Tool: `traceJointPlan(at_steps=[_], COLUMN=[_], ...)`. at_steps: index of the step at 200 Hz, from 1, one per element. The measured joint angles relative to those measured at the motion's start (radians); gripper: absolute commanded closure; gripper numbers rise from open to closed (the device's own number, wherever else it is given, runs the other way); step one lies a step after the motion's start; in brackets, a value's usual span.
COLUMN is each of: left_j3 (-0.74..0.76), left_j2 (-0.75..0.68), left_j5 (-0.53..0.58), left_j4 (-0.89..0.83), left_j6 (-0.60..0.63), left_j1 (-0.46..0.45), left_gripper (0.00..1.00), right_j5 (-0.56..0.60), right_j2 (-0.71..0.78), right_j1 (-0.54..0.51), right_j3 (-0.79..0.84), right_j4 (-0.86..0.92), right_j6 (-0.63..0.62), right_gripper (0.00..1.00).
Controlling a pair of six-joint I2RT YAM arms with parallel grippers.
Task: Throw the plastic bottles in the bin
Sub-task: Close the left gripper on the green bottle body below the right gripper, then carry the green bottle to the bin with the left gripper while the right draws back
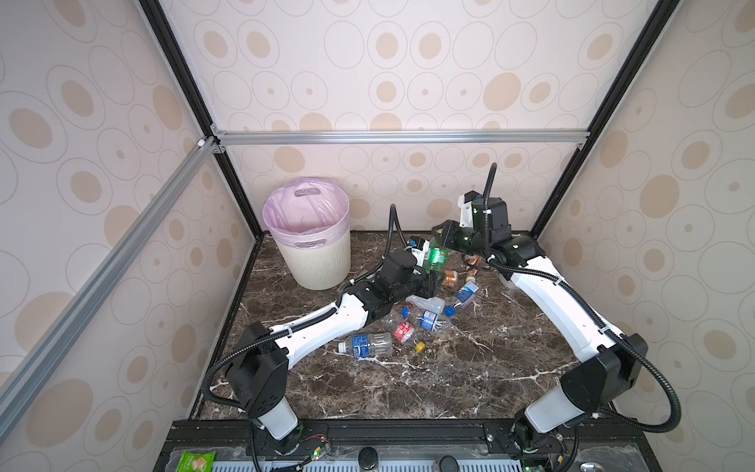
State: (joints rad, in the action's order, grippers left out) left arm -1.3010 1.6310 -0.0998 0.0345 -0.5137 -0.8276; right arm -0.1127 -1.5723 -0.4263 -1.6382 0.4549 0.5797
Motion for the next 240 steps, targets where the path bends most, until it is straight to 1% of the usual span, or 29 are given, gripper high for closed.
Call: traceJointPlan(at_steps=[65,85,109,135,154,170,188,220,240], left_j3=[0.000,0.000,0.000,0.000,0.000,0.002,0.002,-0.002,-0.032], left_j2=[0.000,0.000,0.000,0.000,-0.001,-0.011,-0.033,-0.092,-0.115], left_j5=[0.002,0.010,0.016,0.022,0.023,0.026,0.036,0.058,0.068], left_j4=[-0.005,-0.008,-0.015,-0.036,-0.060,-0.089,-0.129,-0.194,-0.241], left_j6=[0.001,0.001,0.001,0.003,0.007,0.015,0.031,0.063,0.083], left_j1=[-0.003,-0.003,-0.003,0.009,0.026,0.051,0.088,0.177,0.223], left_gripper=[0.54,0.54,0.54,0.54,0.54,0.53,0.52,0.52,0.52], right_j5=[0.008,0.007,0.008,0.018,0.033,0.039,0.034,0.015,0.018], right_j2=[0.033,0.037,0.040,0.057,0.075,0.093,0.109,0.113,0.113], right_j1=[0.000,0.000,0.000,0.000,0.000,0.000,0.000,-0.008,-0.042], right_j3=[0.049,0.051,0.056,0.066,0.066,0.066,0.066,0.067,0.068], right_j4=[-0.022,-0.023,-0.022,-0.014,-0.008,-0.006,-0.008,-0.022,-0.037], right_j6=[0.002,0.000,-0.006,-0.022,-0.039,-0.040,-0.052,-0.048,-0.065], right_gripper=[0.53,0.47,0.44,0.36,0.25,0.11,0.00,0.00,0.00])
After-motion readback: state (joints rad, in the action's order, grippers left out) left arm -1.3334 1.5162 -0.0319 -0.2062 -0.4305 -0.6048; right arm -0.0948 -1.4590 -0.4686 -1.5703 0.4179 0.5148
